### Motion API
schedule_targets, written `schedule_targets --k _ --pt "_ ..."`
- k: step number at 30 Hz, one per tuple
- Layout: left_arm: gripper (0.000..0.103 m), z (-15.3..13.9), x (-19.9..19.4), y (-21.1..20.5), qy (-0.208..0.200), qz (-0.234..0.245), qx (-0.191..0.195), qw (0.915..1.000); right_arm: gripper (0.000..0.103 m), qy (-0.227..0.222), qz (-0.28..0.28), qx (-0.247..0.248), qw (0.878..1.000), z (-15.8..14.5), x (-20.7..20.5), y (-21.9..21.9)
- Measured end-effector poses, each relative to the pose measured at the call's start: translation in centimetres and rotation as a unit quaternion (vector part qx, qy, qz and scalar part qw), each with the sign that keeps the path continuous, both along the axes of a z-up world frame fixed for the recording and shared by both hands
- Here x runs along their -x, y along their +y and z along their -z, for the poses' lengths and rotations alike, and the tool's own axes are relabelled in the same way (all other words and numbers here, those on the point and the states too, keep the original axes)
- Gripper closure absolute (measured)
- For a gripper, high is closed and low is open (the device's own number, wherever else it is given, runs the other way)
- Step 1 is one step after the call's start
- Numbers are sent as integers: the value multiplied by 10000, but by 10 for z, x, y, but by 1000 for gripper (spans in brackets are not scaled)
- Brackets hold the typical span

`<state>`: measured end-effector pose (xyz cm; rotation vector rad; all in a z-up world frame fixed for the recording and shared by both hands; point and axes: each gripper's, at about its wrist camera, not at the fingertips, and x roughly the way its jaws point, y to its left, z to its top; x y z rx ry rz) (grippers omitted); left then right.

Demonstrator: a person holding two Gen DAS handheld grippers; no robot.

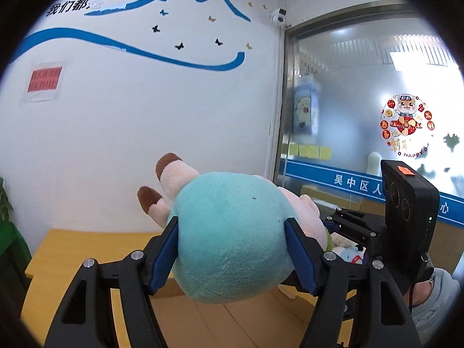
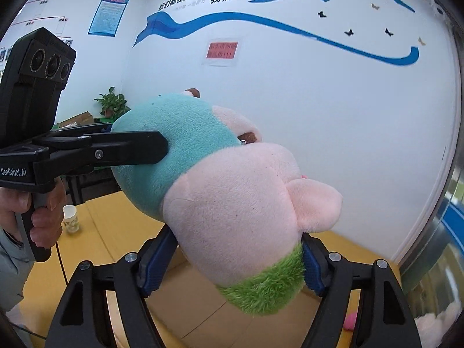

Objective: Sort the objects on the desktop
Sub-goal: 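Lift the plush pig with the left tool and carry it over the cardboard box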

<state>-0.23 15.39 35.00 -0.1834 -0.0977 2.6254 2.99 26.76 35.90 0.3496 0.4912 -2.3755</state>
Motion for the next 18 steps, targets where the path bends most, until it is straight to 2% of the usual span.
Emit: schedule_targets --k 3,7,10,13,18 --pt "33 -13 20 -3 119 -63 38 9999 28 145 -37 23 9999 -19 23 -3" --pt "33 -4 64 -5 -81 -214 97 9997 28 -13 -84 86 9999 -14 66 -15" --pt "33 22 104 -8 -443 -318 76 9985 28 -328 -141 97 9993 13 112 -27" --pt "33 64 149 -14 -951 -426 53 9945 28 -729 -154 28 9972 53 155 -40" --pt "33 141 211 -25 -1932 -497 -68 9799 28 -1544 -86 -248 9877 140 219 -62"
